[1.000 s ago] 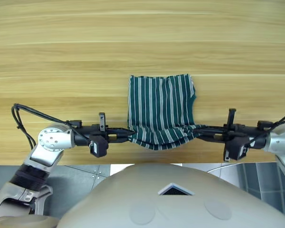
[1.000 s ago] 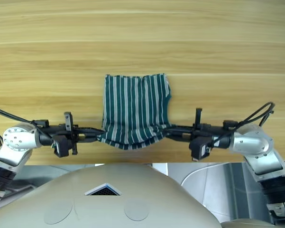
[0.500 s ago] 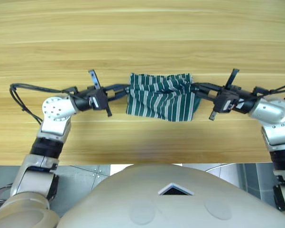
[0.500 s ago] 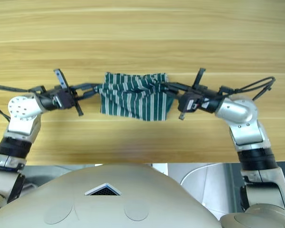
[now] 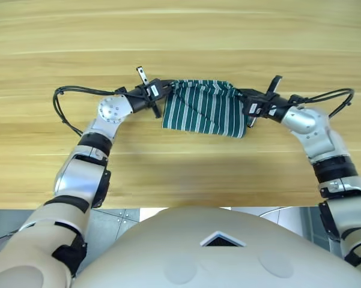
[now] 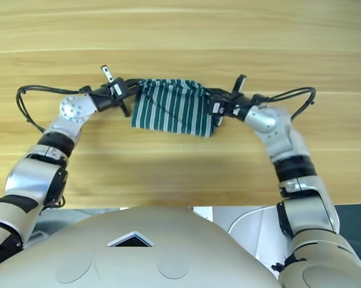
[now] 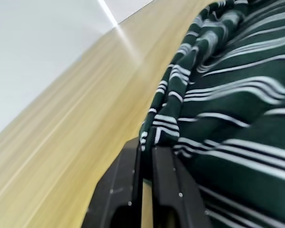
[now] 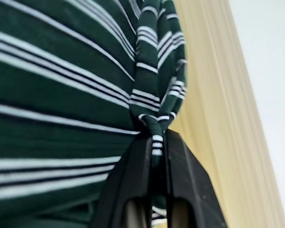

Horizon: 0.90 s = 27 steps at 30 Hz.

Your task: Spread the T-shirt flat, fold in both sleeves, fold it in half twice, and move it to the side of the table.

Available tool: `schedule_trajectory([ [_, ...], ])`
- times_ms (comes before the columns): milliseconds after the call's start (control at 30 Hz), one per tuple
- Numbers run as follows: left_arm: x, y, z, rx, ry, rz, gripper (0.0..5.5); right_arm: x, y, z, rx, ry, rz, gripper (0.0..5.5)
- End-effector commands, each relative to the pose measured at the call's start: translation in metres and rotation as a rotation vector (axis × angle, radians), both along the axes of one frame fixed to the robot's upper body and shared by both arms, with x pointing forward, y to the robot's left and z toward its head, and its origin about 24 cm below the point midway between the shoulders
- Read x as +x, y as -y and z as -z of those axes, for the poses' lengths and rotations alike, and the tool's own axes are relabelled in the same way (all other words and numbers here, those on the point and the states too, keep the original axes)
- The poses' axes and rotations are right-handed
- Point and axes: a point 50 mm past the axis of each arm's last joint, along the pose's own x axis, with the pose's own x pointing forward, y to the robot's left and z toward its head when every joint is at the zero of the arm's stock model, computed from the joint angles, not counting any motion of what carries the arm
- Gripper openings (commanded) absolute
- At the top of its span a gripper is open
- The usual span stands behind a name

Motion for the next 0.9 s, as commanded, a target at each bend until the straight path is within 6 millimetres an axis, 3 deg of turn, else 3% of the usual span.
schedule_trajectory([
  [33, 0.003, 0.003, 0.017, 0.116, -0.072, -0.066, 0.09, 0.003, 0.002, 0.017, -0.058, -0.053, 0.055, 0.12],
  [167, 0.001, 0.005, 0.03, 0.163, -0.195, -0.085, 0.09, -0.001, 0.004, 0.026, -0.06, -0.109, 0.064, 0.12],
  [200, -0.001, 0.005, 0.033, 0.181, -0.22, -0.075, 0.44, 0.0, 0.006, 0.025, -0.045, -0.106, 0.084, 0.49],
  [367, -0.003, 0.008, 0.035, 0.141, -0.306, -0.058, 1.04, 0.007, 0.014, 0.02, 0.106, -0.149, 0.173, 1.17],
  [633, 0.033, -0.005, 0.001, -0.082, -0.296, -0.3, 2.15, 0.044, 0.037, -0.007, 0.626, -0.19, 0.447, 2.46],
  [767, 0.043, 0.001, -0.014, -0.16, -0.3, -0.284, 2.18, 0.054, 0.04, -0.013, 0.876, -0.258, 0.479, 3.2],
  [900, 0.046, 0.002, -0.019, -0.361, -0.443, -0.284, 2.18, 0.055, 0.043, -0.013, 0.99, -0.301, 0.475, 3.88],
])
